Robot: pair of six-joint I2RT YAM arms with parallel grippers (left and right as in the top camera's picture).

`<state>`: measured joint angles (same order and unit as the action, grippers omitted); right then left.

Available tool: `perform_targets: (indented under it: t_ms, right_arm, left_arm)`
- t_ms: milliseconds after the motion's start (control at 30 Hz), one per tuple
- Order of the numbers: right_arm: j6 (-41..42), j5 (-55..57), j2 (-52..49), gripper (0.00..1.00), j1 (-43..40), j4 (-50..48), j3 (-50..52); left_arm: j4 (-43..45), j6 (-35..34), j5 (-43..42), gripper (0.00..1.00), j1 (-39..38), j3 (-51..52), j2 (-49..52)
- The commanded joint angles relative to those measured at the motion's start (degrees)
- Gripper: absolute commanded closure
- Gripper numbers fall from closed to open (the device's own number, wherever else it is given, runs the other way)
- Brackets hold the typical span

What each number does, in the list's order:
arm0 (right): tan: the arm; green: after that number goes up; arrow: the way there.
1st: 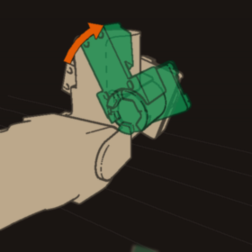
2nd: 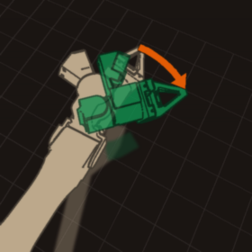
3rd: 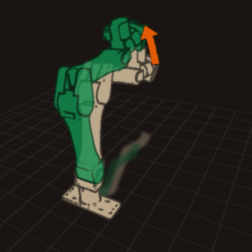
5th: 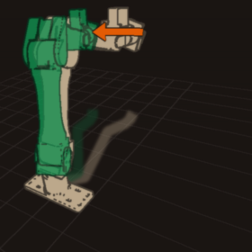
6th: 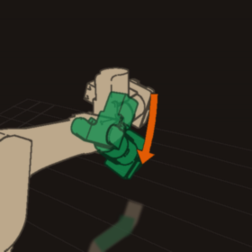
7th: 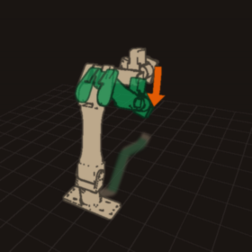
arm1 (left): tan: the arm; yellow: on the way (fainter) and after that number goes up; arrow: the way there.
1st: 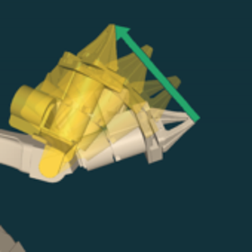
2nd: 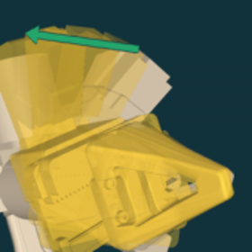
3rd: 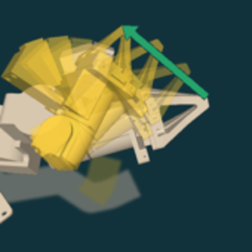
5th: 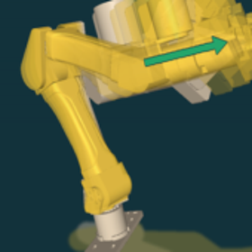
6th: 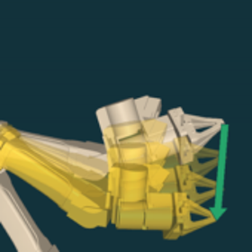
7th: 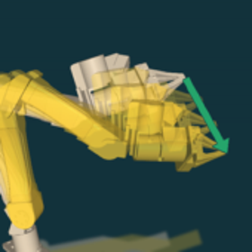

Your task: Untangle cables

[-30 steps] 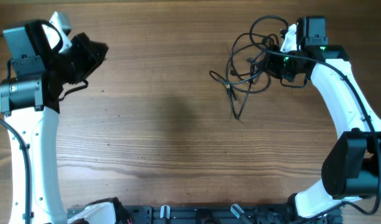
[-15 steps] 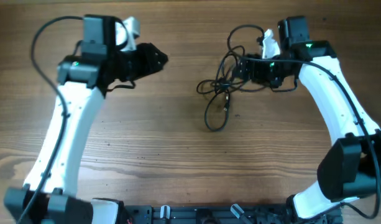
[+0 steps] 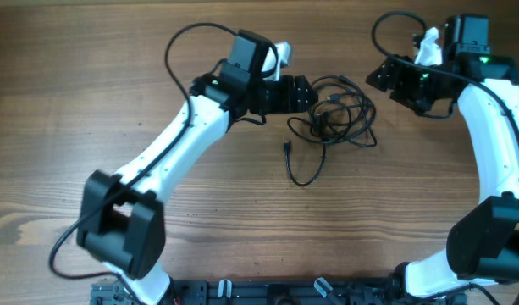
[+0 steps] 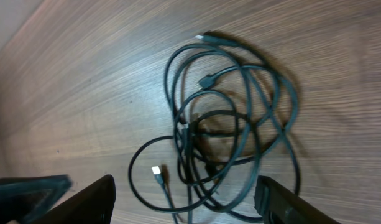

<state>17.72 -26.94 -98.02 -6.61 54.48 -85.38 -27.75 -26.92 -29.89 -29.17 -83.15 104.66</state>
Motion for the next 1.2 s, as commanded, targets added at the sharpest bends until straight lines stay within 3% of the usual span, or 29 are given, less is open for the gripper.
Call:
perform_targets:
  t_ms: [0,200,300,333,400,467,567,767,900,967,1133,1167]
  right_arm:
    - [-1.2,-0.5,0.7,0.24,-1.2,0.7,-1.0]
    - [-2.6,-0.1,0.7,0.23,-1.2,1.2,-0.7]
    - [-3.5,0.1,0.7,0.15,-1.4,2.2,-0.5]
    - [-4.5,0.3,0.7,0.14,-1.6,4.0,-0.5]
    - [-5.6,4.2,0.7,0.14,-1.9,8.1,0.1]
    - [3.6,14.0,0.6,0.12,-2.3,10.1,2.5]
    - [5.4,14.4,0.5,0.11,-5.0,8.1,7.4]
    - [0.5,0.7,0.5,0.26,-3.7,1.4,20.0]
    - [0.5,1.7,0.0,0.27,1.6,-7.1,23.2]
    - [0.4,1.6,-0.1,0.34,2.8,-9.0,23.2]
    - [18.3,7.7,-1.6,0.35,3.9,-12.8,25.2]
    - [21.6,6.7,-1.6,0.40,3.9,-15.8,26.5]
  left_arm:
    - [3.5,1.0,-0.3,0.24,-4.0,-0.4,5.4]
    - [9.0,1.2,5.7,0.28,-11.5,-0.4,12.9]
    - [9.9,11.0,6.1,0.27,-13.3,-0.9,11.9]
    - [8.1,11.7,11.1,0.26,-12.2,-1.5,9.8]
    - [5.9,10.6,12.8,0.26,-8.1,-1.7,5.8]
    - [1.8,5.0,12.7,0.27,-3.0,-1.7,3.8]
    - [-3.2,3.8,12.6,0.30,0.3,-1.7,3.8]
    - [-2.7,3.7,12.7,0.29,0.3,-1.7,3.8]
    - [-2.8,3.8,13.1,0.29,-0.3,-1.7,3.8]
    - [-3.0,3.8,13.1,0.29,-0.3,-1.7,3.8]
    - [-3.7,3.8,13.1,0.29,-0.3,-1.7,3.8]
    - [-3.8,3.8,13.1,0.29,-0.3,-1.7,3.8]
